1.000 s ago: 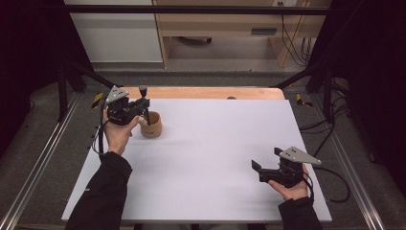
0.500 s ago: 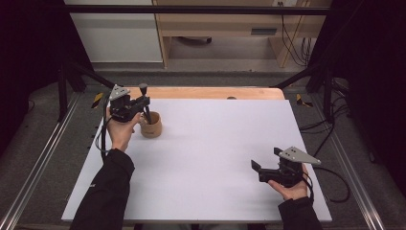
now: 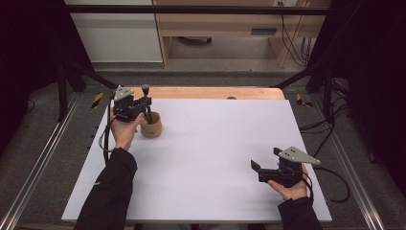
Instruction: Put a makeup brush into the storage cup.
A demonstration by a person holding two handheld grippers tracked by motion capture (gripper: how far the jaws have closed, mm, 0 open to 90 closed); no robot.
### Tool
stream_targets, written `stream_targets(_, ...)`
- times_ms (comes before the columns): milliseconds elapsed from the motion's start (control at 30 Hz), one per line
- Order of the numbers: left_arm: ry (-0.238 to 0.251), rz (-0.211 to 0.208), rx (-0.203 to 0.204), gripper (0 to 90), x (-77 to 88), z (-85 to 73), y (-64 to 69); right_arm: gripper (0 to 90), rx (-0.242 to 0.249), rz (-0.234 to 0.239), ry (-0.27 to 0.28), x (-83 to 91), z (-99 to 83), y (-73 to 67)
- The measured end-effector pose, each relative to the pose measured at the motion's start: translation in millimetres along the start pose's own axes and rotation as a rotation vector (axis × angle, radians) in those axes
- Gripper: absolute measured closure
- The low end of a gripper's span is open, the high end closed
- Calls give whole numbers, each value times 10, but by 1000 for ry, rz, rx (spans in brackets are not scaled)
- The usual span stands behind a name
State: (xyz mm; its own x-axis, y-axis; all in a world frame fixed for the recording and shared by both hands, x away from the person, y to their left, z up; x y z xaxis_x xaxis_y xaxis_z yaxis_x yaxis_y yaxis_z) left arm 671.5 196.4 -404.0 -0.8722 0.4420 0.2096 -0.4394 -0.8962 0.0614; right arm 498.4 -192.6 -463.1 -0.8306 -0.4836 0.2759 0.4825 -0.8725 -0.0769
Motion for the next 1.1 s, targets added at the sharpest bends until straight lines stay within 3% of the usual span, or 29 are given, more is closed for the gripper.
stream_targets(567, -19, 11, 21, 773, -30, -224, -56, 38, 4, 1, -1, -12, -6, -16)
stream_targets(1100, -40, 0, -4, 773, -29, -381, 3, 41, 8, 9, -6, -30, -16, -44)
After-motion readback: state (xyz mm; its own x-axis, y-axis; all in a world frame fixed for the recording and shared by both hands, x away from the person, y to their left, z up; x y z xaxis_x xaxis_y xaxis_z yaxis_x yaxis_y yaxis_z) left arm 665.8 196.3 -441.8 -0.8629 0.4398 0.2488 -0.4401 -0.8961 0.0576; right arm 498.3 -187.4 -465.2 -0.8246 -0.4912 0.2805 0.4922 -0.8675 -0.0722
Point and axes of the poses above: each handheld gripper's, and its own axes: x roughly backward along the jaws, z roughly out of its top, y roughly to its right, the point moved 10 cm from there along -x, roughly forward along the jaws, and after that the axes turned 9 degrees about y, right-handed, at the moved point
